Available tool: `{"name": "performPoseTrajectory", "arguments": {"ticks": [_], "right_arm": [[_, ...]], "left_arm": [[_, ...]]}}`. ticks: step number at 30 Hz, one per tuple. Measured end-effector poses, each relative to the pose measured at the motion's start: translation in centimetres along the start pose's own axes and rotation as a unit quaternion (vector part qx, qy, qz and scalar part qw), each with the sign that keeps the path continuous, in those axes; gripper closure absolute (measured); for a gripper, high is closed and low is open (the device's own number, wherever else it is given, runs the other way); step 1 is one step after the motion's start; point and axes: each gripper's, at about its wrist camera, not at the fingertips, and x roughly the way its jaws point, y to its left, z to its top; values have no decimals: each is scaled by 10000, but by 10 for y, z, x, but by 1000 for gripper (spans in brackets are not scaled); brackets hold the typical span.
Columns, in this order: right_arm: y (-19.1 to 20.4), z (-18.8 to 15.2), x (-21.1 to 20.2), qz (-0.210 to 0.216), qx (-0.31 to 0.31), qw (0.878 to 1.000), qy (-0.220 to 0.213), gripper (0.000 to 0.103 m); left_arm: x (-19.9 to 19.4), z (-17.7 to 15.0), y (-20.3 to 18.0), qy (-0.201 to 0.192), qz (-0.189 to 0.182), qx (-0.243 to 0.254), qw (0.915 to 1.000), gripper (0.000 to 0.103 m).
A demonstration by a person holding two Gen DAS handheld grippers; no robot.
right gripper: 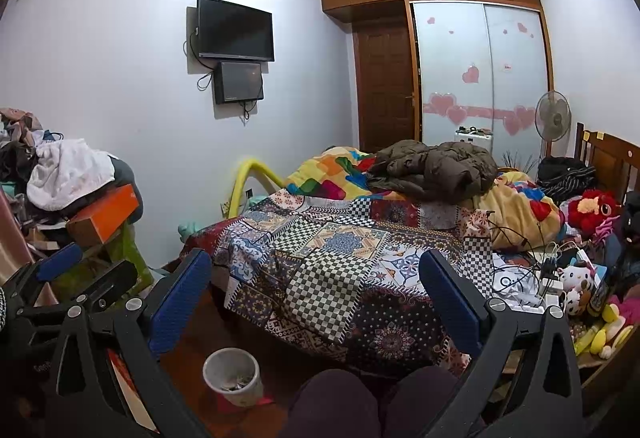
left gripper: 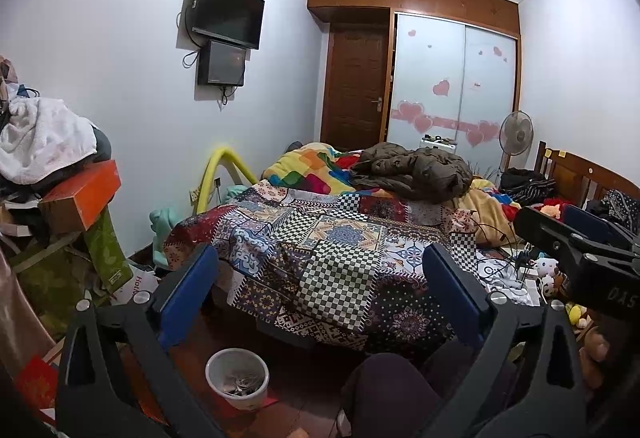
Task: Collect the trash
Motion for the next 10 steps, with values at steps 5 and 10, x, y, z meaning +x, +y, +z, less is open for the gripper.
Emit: {"name": "performPoseTrajectory", "arguments": {"ticks": [5, 10], "right_arm": [[0, 0, 0, -6, 26, 10000, 18, 0], [-2, -2, 3, -25, 85, 9999, 91, 0]], "left_arm": [[1, -1, 0, 20, -22, -33, 10000, 0], [5, 0, -2, 57, -42, 6, 10000, 0]]}}
